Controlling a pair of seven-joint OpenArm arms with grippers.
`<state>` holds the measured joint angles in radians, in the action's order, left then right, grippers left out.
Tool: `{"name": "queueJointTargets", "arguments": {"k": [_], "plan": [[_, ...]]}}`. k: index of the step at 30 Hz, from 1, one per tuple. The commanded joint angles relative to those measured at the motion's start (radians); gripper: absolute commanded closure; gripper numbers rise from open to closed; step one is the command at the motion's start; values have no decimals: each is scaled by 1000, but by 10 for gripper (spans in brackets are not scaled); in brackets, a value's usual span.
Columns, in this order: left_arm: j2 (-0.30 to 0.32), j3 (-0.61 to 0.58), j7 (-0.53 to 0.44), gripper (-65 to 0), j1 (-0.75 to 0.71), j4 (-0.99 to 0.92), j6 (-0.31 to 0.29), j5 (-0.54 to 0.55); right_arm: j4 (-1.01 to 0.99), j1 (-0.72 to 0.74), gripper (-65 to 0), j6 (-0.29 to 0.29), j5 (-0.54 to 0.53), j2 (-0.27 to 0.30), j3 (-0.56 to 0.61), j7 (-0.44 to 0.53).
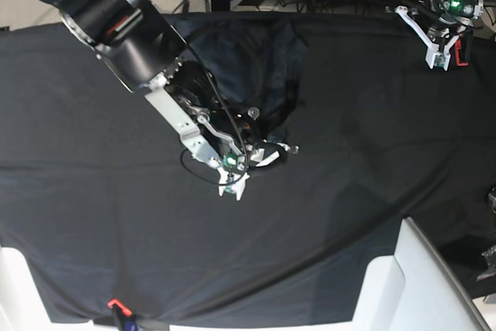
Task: Fold the T-shirt properly
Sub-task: 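Press the right gripper along the bundle's edge, then lift it away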
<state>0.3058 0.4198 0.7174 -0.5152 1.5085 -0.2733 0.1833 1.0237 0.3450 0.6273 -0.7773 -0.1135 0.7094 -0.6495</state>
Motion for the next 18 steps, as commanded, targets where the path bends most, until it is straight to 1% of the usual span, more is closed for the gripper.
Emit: {"name": "queueJointTargets", "arguments": {"k": [1,4,5,6,8,9,10,11,12,13,14,16,17,18], "plan": [[14,6,-11,0,-3,11,3,-3,13,45,0,-8,3,-13,-1,24],[14,6,-11,0,-3,11,3,-3,39,67,0,-8,2,-13,-1,21],[14,6,-11,0,-3,11,3,-3,62,67,0,-19,-4,-13,0,21],[14,6,-11,0,-3,11,3,-3,85,67,0,-48,-14,-12,2,21],[14,4,-11,0,14,10,3,-3,134,68,0,-137,-34,-8,25,13],[14,4,-11,0,16,8,3,-3,151,68,0,-152,-35,-7,31,-2],[14,4,-11,0,16,8,3,-3,168,68,0,-145,-35,-7,33,-28],[14,4,-11,0,16,7,3,-3,185,64,0,-119,-35,-5,29,-59],[14,6,-11,0,16,4,3,-3,214,59,0,-80,-34,11,29,-91],[14,8,-11,0,16,4,3,-3,257,42,0,-37,-34,36,29,-109],[14,8,-11,0,16,4,3,-3,300,22,0,-8,-34,57,29,-115],[14,8,-11,0,16,4,3,-3,415,-27,0,56,-37,120,29,-118],[14,11,-11,0,16,4,3,-3,462,-51,0,71,-37,156,29,-118],[14,11,-11,0,16,4,3,-3,491,-74,0,71,-37,179,29,-118]]}}
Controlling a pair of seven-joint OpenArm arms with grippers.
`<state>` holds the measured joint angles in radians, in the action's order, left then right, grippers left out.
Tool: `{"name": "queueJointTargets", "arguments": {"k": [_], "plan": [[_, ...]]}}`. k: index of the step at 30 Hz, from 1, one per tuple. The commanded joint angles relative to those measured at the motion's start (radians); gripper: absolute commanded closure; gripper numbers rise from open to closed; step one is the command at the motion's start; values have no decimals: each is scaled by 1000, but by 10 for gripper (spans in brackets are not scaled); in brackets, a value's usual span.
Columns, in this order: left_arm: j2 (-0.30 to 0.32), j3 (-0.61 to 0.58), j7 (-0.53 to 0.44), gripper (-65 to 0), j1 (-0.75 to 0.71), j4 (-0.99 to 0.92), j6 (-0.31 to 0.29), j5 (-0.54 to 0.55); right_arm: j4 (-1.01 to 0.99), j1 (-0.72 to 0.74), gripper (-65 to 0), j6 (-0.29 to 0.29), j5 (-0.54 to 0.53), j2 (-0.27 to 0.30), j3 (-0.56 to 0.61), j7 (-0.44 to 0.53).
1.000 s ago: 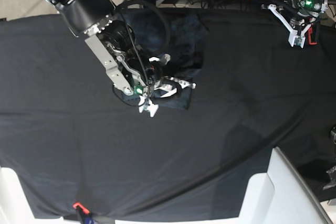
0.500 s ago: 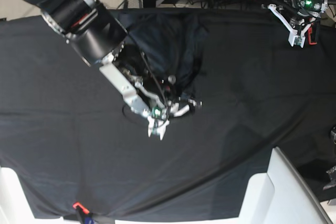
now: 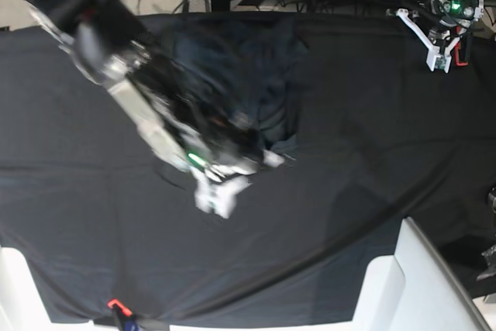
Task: Fold the T-shirt properly
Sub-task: 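Press the right gripper along the bundle's edge, then lift it away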
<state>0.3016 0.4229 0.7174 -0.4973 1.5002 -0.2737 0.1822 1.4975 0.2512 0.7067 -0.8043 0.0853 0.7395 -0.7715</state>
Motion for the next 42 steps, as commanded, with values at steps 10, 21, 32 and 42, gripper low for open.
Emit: {"name": "queueJointTargets", "arguments": {"k": [10,21,32,42], "plan": [[18,1,-11,0,5,12,3,-2,-4,-83,0,-9,-3,54,-96,11],[32,1,-11,0,-4,10,3,-2,-159,-77,0,-28,-3,83,-107,111],[32,1,-9,0,-1,10,3,-2,-191,-59,0,-78,-3,153,-196,111],[32,1,-9,0,1,10,3,-2,-21,-69,0,-75,-5,132,-194,37]]}}
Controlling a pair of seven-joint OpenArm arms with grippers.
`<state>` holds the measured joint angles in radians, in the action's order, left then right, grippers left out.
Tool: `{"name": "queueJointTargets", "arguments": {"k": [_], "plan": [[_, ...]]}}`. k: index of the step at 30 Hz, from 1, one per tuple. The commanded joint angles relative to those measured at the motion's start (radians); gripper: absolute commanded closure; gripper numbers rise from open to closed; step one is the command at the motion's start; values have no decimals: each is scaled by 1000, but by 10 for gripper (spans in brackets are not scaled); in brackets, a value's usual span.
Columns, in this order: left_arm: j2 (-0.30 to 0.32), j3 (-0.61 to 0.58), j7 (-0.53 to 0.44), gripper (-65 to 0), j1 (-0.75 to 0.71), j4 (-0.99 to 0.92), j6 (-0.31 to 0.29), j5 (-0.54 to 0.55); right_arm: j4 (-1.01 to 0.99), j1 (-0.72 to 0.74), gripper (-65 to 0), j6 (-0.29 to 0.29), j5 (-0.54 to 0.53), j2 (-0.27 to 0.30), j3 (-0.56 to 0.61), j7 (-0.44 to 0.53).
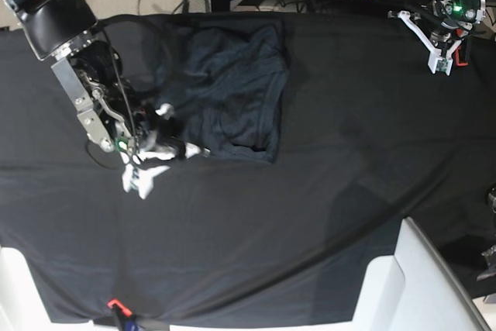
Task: Fold the T-shirt properly
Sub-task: 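Press the right gripper along the bundle's edge, then lift it away, then hold the right gripper beside the collar edge of the folded shirt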
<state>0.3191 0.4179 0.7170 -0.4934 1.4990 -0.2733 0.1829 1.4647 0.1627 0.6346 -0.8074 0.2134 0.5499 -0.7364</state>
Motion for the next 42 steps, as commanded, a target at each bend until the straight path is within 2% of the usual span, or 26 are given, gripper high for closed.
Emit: {"name": "queueJointTargets", "arguments": {"k": [1,6,7,9,14,28,36,42], "plan": [[15,6,-9,0,-4,12,3,-3,14,22,0,-3,-2,-2,-11,-8],[15,6,-9,0,-6,12,3,-3,35,1,0,0,-13,-6,-6,-22],[15,6,-9,0,-6,12,3,-3,55,-24,0,4,-30,-6,-12,-32],[15,6,-9,0,-6,12,3,-3,124,-81,0,63,-56,-6,-14,-53],[15,6,-9,0,0,12,3,-3,304,-214,0,64,-59,2,-4,-59],[38,6,-9,0,2,13,3,-3,301,-360,0,64,-56,4,-12,-55],[38,6,-9,0,2,13,3,-3,299,-380,0,64,-56,53,-15,-48],[38,6,-9,0,2,13,3,-3,239,-404,0,64,-56,73,-12,18]]}}
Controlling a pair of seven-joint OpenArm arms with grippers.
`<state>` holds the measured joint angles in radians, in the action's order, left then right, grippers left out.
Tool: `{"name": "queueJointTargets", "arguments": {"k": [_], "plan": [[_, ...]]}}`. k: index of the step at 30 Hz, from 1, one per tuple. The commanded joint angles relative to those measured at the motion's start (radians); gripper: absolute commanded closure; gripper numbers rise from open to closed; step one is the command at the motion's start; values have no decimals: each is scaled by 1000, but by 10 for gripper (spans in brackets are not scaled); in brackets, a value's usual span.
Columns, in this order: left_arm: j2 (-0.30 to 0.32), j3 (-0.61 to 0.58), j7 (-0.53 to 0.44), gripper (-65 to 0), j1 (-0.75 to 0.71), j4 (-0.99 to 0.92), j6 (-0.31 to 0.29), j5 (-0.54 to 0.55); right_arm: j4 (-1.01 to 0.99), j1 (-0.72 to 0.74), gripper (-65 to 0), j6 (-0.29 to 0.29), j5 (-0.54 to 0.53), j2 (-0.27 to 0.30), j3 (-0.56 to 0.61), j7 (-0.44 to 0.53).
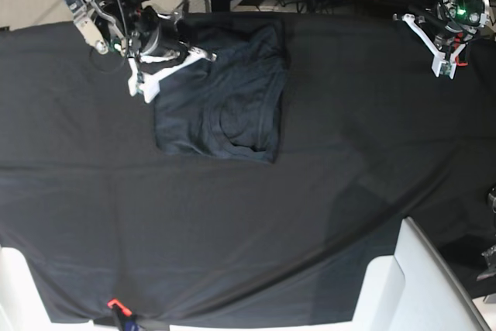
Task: Fold the T-shirt properly
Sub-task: 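Hold the right gripper beside the collar edge of the folded shirt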
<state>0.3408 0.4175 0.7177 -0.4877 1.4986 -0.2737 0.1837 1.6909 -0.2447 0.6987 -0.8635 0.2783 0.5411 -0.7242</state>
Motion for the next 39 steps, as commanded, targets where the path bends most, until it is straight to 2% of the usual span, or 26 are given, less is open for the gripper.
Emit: {"name": "queueJointTargets", "arguments": {"k": [1,27,34,36,39], "plan": [[16,7,-10,0,-4,13,3,-3,2,2,0,-1,0,8,-3,5],[16,7,-10,0,-4,13,3,-3,2,-32,0,-1,0,29,1,5],[16,7,-10,0,-4,13,3,-3,91,-54,0,-1,0,32,-3,4],[14,5,-10,0,-6,13,3,-3,140,-54,0,-1,0,62,6,4],[10,-1,-7,0,-4,21,0,9,223,-54,0,-1,0,72,6,4]]}}
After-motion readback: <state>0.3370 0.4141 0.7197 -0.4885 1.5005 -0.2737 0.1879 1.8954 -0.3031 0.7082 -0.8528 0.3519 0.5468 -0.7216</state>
